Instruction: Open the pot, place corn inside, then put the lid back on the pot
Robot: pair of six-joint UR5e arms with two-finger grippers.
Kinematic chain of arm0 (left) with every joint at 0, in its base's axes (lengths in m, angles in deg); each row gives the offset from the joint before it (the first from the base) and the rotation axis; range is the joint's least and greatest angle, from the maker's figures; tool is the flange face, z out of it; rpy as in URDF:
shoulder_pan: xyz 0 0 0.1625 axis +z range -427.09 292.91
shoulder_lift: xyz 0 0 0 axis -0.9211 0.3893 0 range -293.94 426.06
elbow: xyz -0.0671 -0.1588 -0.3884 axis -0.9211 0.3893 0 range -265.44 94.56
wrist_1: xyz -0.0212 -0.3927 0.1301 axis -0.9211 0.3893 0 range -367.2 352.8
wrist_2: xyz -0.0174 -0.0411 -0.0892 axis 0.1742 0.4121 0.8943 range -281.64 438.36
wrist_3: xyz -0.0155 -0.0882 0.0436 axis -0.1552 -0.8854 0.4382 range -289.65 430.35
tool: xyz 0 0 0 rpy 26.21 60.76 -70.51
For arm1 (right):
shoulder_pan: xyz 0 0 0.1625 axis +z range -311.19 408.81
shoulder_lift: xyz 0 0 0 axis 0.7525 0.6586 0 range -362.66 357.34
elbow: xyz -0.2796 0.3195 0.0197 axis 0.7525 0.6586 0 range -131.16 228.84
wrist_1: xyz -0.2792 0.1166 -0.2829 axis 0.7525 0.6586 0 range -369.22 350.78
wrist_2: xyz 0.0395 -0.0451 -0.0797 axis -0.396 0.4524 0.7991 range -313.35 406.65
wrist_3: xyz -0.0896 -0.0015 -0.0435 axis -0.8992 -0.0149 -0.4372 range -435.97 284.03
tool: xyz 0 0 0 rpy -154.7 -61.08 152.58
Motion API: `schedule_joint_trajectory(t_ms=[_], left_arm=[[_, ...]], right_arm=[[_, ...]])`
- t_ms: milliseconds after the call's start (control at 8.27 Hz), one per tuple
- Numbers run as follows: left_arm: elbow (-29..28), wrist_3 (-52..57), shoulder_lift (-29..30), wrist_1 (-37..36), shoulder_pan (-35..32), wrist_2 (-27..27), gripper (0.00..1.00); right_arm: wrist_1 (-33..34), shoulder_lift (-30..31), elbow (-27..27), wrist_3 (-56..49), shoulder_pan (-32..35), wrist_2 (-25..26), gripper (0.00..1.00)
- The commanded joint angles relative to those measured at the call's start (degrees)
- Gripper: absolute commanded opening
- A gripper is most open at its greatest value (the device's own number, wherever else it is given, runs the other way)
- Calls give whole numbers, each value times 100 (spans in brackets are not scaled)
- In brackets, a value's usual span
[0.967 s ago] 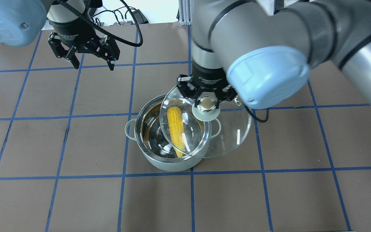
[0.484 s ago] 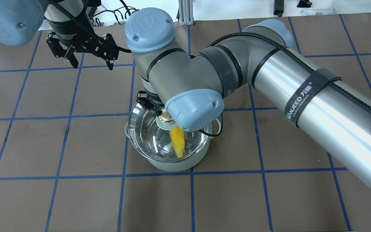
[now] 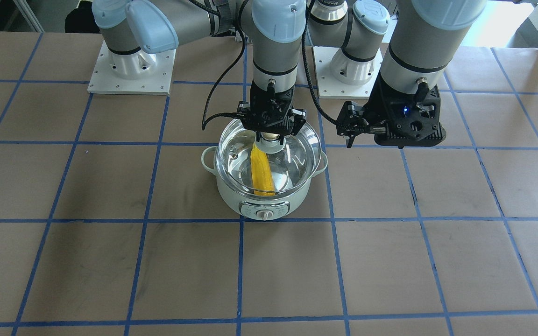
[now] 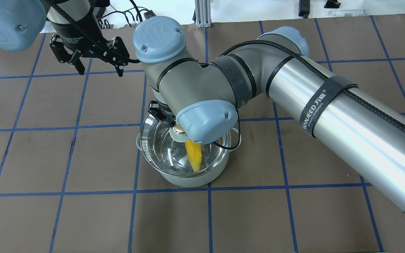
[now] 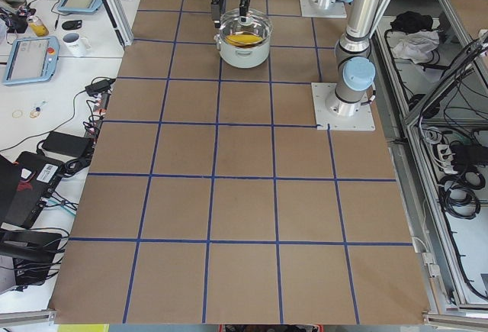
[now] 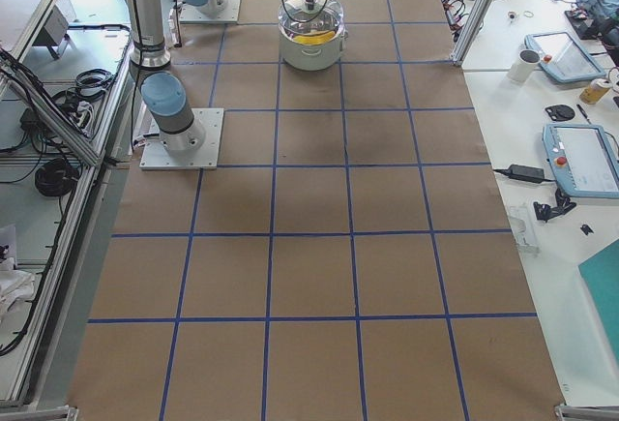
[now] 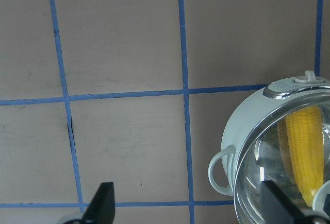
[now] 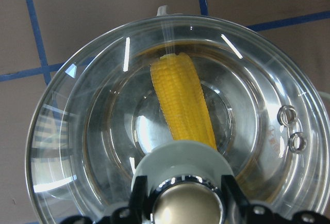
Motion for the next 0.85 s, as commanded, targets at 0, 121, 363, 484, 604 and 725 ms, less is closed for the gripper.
schedule_joint_trajectory(t_ms=[0, 121, 363, 484, 604, 725], left_arm=[[-28, 7, -96, 9, 25, 20, 100], [-45, 7, -105, 18, 26, 11, 100], [-45, 7, -113, 18, 52, 11, 100], [-37, 7, -122, 18, 69, 11, 100], [-37, 15, -122, 35, 70, 11, 100], [-11, 15, -122, 122, 87, 11, 100]], right_arm=[[2, -33, -60, -22, -23, 34, 9], [2, -42, -69, -48, -32, 34, 9], [2, -68, -78, -48, -32, 16, 9], [2, -77, -87, -48, -32, 34, 9], [2, -86, -87, -48, -32, 34, 9], [2, -112, -87, -40, -32, 25, 9]])
